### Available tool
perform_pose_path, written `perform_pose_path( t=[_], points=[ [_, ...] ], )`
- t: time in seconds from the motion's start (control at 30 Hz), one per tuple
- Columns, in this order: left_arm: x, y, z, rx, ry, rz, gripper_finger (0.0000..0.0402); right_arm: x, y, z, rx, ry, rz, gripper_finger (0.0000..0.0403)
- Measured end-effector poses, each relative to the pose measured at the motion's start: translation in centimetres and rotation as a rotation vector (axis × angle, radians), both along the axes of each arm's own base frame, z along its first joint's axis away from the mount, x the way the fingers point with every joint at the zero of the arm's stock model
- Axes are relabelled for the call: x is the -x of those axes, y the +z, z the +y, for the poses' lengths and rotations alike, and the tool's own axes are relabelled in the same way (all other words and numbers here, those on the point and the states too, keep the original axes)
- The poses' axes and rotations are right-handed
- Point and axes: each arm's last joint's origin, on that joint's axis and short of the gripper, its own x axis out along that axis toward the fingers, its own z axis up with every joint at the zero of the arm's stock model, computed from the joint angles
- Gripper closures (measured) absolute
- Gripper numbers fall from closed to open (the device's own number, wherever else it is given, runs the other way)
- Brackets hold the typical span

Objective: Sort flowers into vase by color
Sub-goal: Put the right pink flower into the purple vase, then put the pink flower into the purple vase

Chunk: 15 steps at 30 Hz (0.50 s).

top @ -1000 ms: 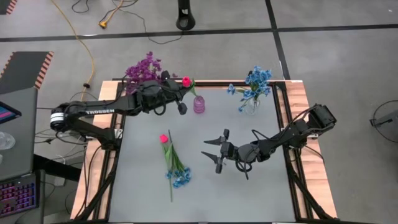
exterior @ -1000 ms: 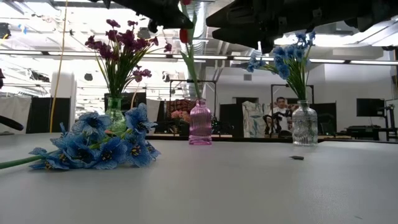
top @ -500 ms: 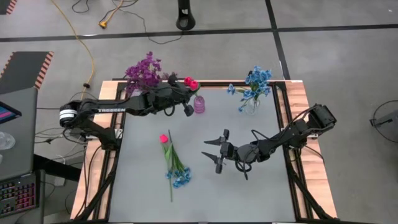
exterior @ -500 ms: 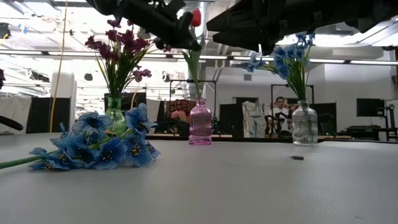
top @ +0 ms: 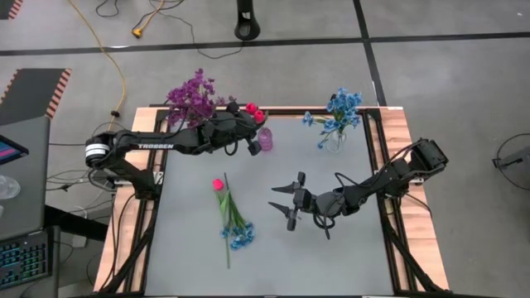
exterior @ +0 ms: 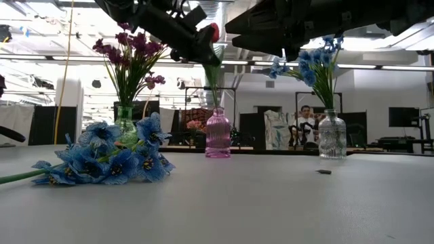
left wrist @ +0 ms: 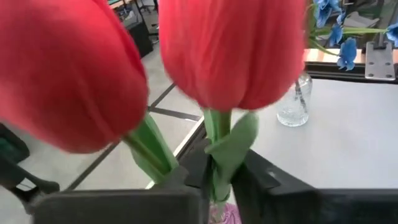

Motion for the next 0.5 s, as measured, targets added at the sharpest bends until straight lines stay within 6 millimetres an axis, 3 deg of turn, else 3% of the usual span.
perform_pose_path(
  t=[0.27,0.5],
  points=[
    [0.6,0.2,-0.6,0.033,-0.003,0.034,0.0272,0.0,0.0,0.0,-0.002,0.000,0.000,0.0163],
    [2.5,1.9,-2.1,0.069,-0.018,0.044,0.0256,0.0,0.0,0.0,0.000,0.000,0.004,0.0163]
  ],
)
